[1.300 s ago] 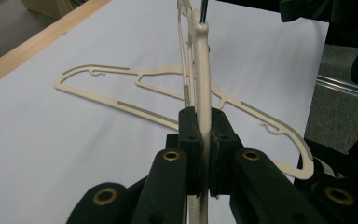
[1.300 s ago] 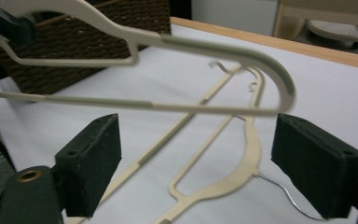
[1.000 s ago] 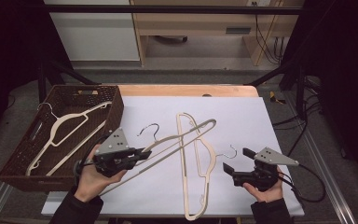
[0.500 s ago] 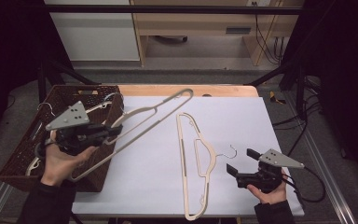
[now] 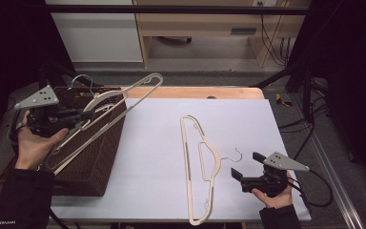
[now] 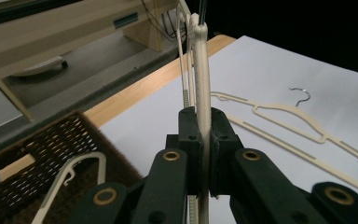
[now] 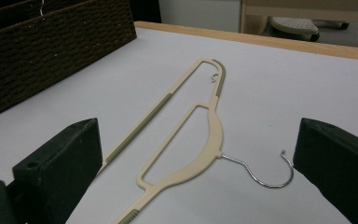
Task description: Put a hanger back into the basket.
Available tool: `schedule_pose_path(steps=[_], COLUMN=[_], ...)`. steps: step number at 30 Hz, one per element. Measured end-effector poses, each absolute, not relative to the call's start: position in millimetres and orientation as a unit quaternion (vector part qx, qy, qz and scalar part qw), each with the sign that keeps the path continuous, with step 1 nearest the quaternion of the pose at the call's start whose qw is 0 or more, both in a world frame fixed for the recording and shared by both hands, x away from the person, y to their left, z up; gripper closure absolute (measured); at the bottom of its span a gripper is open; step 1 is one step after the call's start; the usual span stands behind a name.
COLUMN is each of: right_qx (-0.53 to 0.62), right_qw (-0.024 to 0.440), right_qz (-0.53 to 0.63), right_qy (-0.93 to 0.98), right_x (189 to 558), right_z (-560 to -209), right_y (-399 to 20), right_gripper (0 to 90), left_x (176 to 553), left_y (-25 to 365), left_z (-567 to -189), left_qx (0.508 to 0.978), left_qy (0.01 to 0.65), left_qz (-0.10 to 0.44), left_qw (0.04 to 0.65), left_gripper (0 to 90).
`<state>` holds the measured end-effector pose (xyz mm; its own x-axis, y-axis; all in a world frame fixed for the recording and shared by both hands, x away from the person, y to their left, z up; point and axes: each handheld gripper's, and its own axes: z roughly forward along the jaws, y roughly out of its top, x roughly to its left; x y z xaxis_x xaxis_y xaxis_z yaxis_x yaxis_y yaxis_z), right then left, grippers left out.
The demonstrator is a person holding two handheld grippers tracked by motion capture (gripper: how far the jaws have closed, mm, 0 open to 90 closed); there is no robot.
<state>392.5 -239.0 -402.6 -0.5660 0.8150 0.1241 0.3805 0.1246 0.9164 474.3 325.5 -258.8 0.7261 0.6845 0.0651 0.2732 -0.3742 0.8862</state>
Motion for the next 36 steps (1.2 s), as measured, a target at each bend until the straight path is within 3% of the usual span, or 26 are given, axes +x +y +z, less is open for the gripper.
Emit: schedule_pose_path(steps=[21,36], right_qx=[0.414,0.414], right_qw=[0.210,0.207], right_qz=[0.512,0.510], right_qy=[0.722,0.726], right_x=[393,394], right_z=[-403,-405], right_y=[-237,-235], right_gripper=[1.8,1.8], left_x=[495,496], left_y=[420,450], left_z=[-301,-327], left_qx=[0.776,0.766], left_qy=[0.377,0.418], left_qz=[0.213,0.196], left_qw=[0.458,0.448], left_gripper=[86.0,86.0])
